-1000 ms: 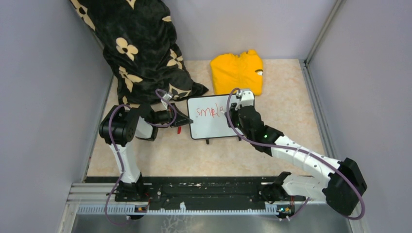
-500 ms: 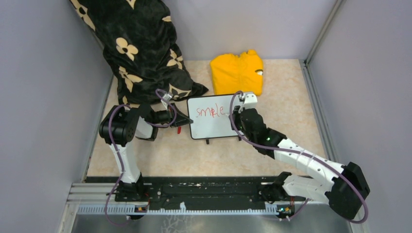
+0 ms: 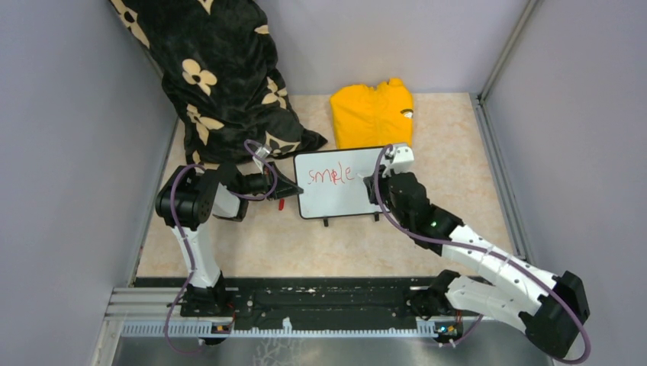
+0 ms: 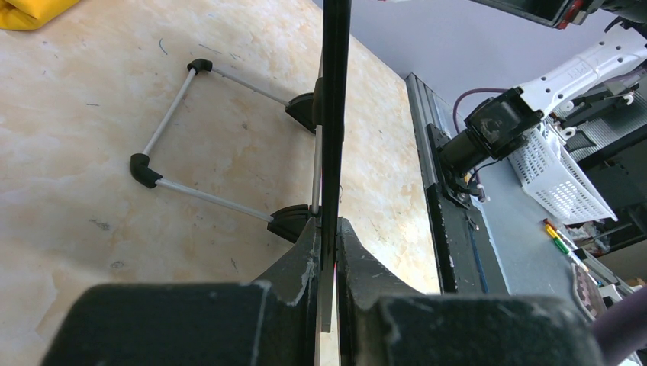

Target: Write a sentence on the whiteboard

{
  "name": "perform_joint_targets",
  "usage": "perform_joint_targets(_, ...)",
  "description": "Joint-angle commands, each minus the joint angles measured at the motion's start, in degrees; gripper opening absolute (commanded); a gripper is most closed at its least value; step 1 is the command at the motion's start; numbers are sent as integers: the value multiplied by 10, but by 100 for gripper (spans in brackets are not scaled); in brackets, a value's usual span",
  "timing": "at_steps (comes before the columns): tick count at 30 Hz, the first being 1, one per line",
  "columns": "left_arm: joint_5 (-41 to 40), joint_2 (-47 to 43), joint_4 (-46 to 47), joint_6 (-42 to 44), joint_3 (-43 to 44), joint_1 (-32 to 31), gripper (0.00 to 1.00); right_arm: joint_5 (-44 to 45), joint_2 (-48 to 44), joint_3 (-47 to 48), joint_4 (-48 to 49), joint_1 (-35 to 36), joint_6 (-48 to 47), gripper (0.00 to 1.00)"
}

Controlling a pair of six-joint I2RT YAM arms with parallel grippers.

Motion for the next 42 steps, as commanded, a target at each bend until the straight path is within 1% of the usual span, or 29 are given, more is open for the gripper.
perform_joint_targets(1, 12, -10, 72, 10, 5, -6, 0, -40, -32, 16, 36, 5, -15, 0)
perform_joint_targets(4, 12, -10, 72, 10, 5, -6, 0, -36, -27, 31, 39, 34, -29, 0)
perform_joint_targets(7, 12, -9, 70, 11, 5, -6, 0, -9, -9, 46, 63, 70, -51, 0)
perform_joint_targets(11, 12, -8, 70, 12, 5, -6, 0, 0, 33, 65, 92, 87, -59, 0)
perform_joint_targets(16, 12, -8, 68, 12, 5, -6, 0, 5, 85, 93, 125, 88, -57, 0)
perform_joint_targets(22, 13, -8, 67, 15, 6, -6, 0, 19, 139, 123, 134, 87, -52, 0)
perform_joint_targets(30, 13, -8, 65, 15, 6, -6, 0, 23, 164, 132, 129, 71, -36, 0)
perform_joint_targets(42, 13, -7, 63, 17, 6, -6, 0, 18, 168, 123, 123, 56, -24, 0)
